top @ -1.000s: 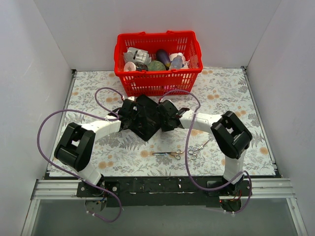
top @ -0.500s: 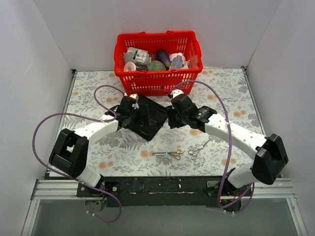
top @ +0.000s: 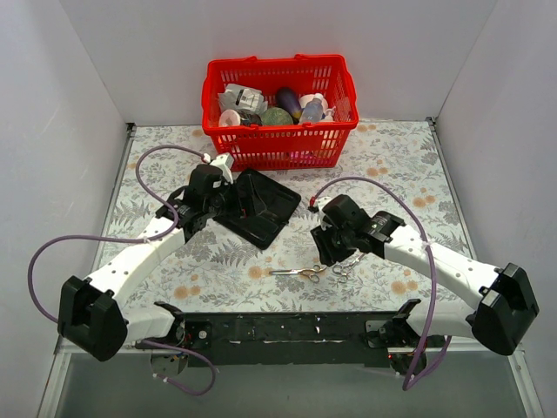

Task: Sort the hair-cutting tools
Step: Pick up the scissors from the center of the board.

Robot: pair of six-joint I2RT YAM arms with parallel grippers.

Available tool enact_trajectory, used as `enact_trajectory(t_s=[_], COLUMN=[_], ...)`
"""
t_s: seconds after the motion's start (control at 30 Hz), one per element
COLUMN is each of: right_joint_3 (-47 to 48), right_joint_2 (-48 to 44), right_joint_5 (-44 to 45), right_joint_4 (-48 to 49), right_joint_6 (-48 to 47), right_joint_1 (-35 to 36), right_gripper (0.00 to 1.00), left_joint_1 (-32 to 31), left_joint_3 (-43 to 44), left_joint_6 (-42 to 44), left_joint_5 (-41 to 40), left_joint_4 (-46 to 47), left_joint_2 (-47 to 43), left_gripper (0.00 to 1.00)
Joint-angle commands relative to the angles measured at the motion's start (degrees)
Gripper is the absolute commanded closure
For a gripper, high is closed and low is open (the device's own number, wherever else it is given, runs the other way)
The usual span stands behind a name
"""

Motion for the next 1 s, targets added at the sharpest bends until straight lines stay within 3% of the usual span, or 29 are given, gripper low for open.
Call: enact_trajectory(t_s=[0.0, 0.17, 0.27, 0.47, 0.97], right_joint_3=[-2.0, -0.8, 0.6, 2.6, 7.6], right_joint_2=[-0.9, 2.2, 4.6, 9.6, 20.2], right_joint_5=[-6.0, -7.7, -8.9, -9.2, -3.6], right_joint_4=[3.8, 6.0, 6.1, 4.9, 5.6], right_joint_6=[-4.3, -9.7, -13.0, -20.6, -29.2], right_joint_1=[0.3, 0.7, 0.8, 1.6, 7.8], right_gripper=[0.51, 0.36, 0.34, 0.32, 0.32], left_joint_1=[-0.3, -0.3, -0.2, -0.3, -0.3], left_joint_3=[-1.5, -2.2, -3.3, -4.2, -3.0], left_joint_6=[-0.6, -0.7, -1.0, -1.2, 0.9], left_joint_5=[4.4, 5.4, 5.6, 5.6, 5.3], left_joint_4=[-2.2, -2.7, -2.9, -3.2, -9.5], left_joint_2=[-4.3, -6.4, -7.5, -9.4, -16.0], left_gripper=[0.02, 0.02, 0.02, 0.02, 0.02])
